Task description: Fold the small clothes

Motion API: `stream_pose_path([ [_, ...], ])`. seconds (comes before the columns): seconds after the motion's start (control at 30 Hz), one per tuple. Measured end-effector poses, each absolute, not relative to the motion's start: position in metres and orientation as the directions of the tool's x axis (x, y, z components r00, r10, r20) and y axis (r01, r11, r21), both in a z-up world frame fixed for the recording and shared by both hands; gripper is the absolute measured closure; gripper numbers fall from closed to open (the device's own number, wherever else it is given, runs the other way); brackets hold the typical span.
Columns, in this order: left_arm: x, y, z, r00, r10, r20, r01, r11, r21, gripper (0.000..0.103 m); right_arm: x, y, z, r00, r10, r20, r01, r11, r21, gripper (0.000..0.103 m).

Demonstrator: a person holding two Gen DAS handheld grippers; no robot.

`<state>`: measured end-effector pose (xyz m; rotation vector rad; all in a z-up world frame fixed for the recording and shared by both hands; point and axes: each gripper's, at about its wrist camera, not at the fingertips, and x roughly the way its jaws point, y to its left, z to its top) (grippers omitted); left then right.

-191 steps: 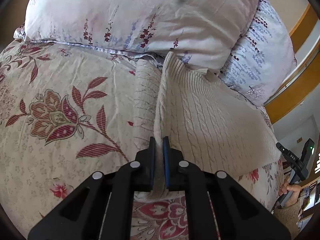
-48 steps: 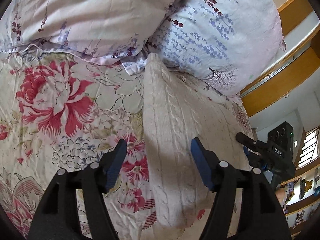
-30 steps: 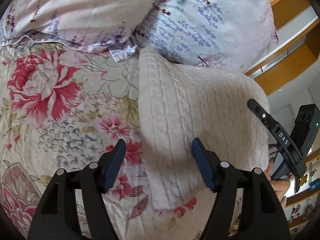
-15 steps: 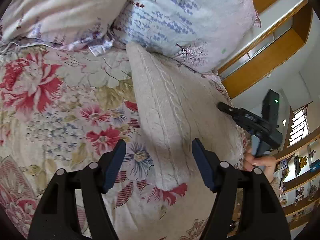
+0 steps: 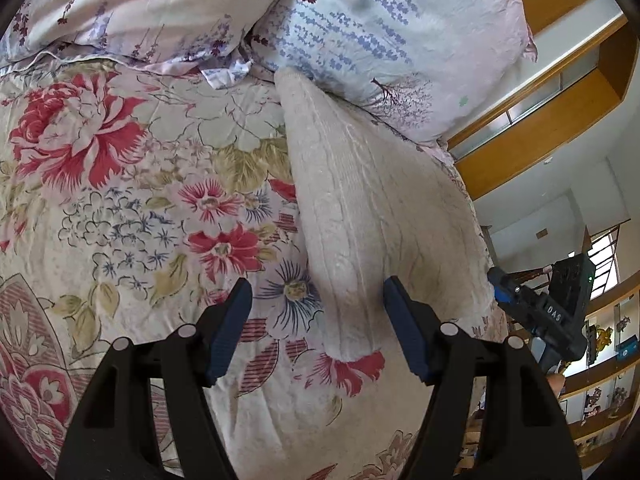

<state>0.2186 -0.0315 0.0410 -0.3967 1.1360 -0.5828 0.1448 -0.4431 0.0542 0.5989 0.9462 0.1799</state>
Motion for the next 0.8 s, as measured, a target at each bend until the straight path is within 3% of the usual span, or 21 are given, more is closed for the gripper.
stream_pose_path([
  [0.13, 0.216, -0.039, 0.038, 0.296, -0.601, -0.742, 0.237, 0.799, -0.553, 0.035, 0.146, -0.434, 0.043, 0.564, 0.39, -0.727, 0.111, 0.837, 0.535, 0.092],
  [0.3, 0.214, -0.044, 0.037, 0.281, -0.608, -0.742, 0.248, 0.793, -0.556, 0.035, 0.13, -0.436, 0.086, 0.71, 0.29, -0.642, 0.068, 0.879, 0.472, 0.094],
  [0.47, 0.21, -0.053, 0.033, 0.256, -0.617, -0.744, 0.269, 0.785, -0.558, 0.035, 0.132, -0.435, 0.058, 0.616, 0.214, -0.758, 0.149, 0.913, 0.379, 0.094],
  [0.57, 0.208, -0.056, 0.03, 0.244, -0.62, -0.746, 0.273, 0.782, -0.56, 0.035, 0.132, -0.439, 0.035, 0.585, 0.223, -0.78, 0.188, 0.898, 0.398, 0.094],
  [0.67, 0.208, -0.054, 0.031, 0.244, -0.626, -0.741, 0.282, 0.777, -0.563, 0.035, 0.134, -0.442, 0.04, 0.573, 0.26, -0.777, 0.183, 0.884, 0.431, 0.091],
  [0.7, 0.208, -0.053, 0.033, 0.245, -0.631, -0.736, 0.282, 0.773, -0.568, 0.035, 0.135, -0.444, 0.044, 0.572, 0.274, -0.773, 0.177, 0.879, 0.443, 0.085],
  [0.77, 0.213, -0.049, 0.037, 0.249, -0.646, -0.721, 0.277, 0.761, -0.586, 0.033, 0.141, -0.451, 0.055, 0.581, 0.298, -0.757, 0.181, 0.86, 0.478, 0.067],
  [0.8, 0.217, -0.048, 0.038, 0.251, -0.649, -0.719, 0.269, 0.76, -0.592, 0.032, 0.144, -0.455, 0.059, 0.593, 0.303, -0.746, 0.187, 0.849, 0.495, 0.05],
])
